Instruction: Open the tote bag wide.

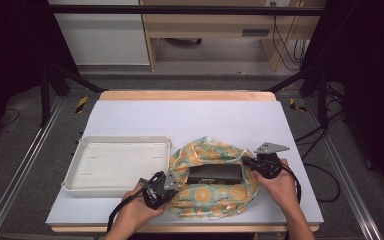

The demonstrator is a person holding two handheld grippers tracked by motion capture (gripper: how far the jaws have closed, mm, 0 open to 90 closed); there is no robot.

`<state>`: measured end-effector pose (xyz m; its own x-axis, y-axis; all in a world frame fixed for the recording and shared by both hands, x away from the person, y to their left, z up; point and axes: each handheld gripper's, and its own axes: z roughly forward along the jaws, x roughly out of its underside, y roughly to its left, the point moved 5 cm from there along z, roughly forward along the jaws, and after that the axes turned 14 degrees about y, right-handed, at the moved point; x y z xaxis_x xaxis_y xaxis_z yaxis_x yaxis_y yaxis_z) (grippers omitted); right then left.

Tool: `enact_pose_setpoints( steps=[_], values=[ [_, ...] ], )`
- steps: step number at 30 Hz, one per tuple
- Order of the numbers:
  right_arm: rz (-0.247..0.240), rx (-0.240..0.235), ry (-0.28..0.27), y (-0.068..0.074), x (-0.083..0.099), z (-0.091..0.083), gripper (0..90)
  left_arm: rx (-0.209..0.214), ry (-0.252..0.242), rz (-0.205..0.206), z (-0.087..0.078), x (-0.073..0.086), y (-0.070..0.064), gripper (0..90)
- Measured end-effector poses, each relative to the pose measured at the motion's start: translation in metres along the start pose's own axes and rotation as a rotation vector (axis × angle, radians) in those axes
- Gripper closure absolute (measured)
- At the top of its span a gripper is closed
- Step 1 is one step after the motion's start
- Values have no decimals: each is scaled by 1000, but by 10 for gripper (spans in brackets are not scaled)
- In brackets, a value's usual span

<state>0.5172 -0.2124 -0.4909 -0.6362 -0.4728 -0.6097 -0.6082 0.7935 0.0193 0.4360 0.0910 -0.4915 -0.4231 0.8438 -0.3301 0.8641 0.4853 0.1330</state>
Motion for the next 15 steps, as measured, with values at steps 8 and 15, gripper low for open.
enact_pose_setpoints(
  steps=[8,15],
  values=[
    [30,-10,38,-4,7,9,900,-13,9,0,4,3,-2,900],
    [37,-11,49,-6,10,13,900,-11,15,1,6,4,-2,900]
  ],
)
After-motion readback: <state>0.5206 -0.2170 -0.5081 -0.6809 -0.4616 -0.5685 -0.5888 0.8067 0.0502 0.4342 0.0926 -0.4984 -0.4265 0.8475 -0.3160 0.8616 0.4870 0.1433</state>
